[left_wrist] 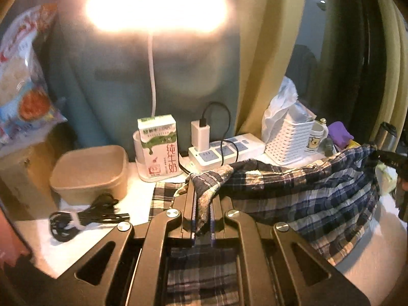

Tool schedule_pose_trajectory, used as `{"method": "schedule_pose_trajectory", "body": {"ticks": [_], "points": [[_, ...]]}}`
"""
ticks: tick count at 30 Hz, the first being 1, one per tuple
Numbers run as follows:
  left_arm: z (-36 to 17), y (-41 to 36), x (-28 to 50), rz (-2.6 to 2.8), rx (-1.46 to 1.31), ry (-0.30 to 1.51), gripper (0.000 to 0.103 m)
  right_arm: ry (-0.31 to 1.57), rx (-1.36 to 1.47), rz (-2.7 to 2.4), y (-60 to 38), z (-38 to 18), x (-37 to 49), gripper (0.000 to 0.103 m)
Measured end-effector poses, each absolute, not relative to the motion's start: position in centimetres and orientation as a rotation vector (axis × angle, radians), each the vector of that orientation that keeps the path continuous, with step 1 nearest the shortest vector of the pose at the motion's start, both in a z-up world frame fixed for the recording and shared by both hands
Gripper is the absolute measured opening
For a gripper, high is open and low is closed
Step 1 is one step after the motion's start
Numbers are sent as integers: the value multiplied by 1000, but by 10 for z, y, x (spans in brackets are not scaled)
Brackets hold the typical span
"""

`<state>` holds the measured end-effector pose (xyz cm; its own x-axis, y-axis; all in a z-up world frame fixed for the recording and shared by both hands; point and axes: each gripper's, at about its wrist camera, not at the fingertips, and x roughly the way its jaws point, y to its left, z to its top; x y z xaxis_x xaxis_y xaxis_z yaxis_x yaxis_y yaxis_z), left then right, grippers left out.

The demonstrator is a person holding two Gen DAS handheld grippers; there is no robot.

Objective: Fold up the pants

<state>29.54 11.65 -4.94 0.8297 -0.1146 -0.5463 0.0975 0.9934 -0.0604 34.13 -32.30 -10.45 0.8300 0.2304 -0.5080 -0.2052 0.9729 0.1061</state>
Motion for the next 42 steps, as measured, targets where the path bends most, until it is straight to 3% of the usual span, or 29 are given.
{"method": "schedule_pose_trajectory", "body": {"ticks": [11, 16, 31, 32, 33, 35, 36, 38, 40, 42], "points": [[-95, 143, 371, -138, -42, 728, 7, 621, 19, 216, -305, -128, 405, 22], [-111, 149, 393, -106, -17, 779, 13, 642, -65, 169, -289, -140, 417, 22], [-115, 189, 380, -10, -87, 836, 14, 674, -86, 127, -285, -149, 423, 22], [-114, 186, 377, -27, -85, 841, 24, 674, -84, 126, -285, -147, 423, 22], [-115, 182, 373, -52, -85, 849, 46, 671, -80, 125, -284, -146, 421, 22], [-117, 176, 367, -75, -89, 854, 71, 665, -71, 124, -284, -142, 416, 22], [-119, 175, 364, -79, -91, 858, 71, 662, -68, 123, -284, -140, 414, 23], [-123, 173, 360, -83, -86, 879, 71, 656, -62, 121, -284, -136, 407, 34], [-124, 171, 355, -86, -81, 873, 71, 642, -52, 128, -285, -131, 398, 61], [-123, 169, 350, -108, -80, 869, 70, 623, -46, 139, -286, -126, 387, 63]]}}
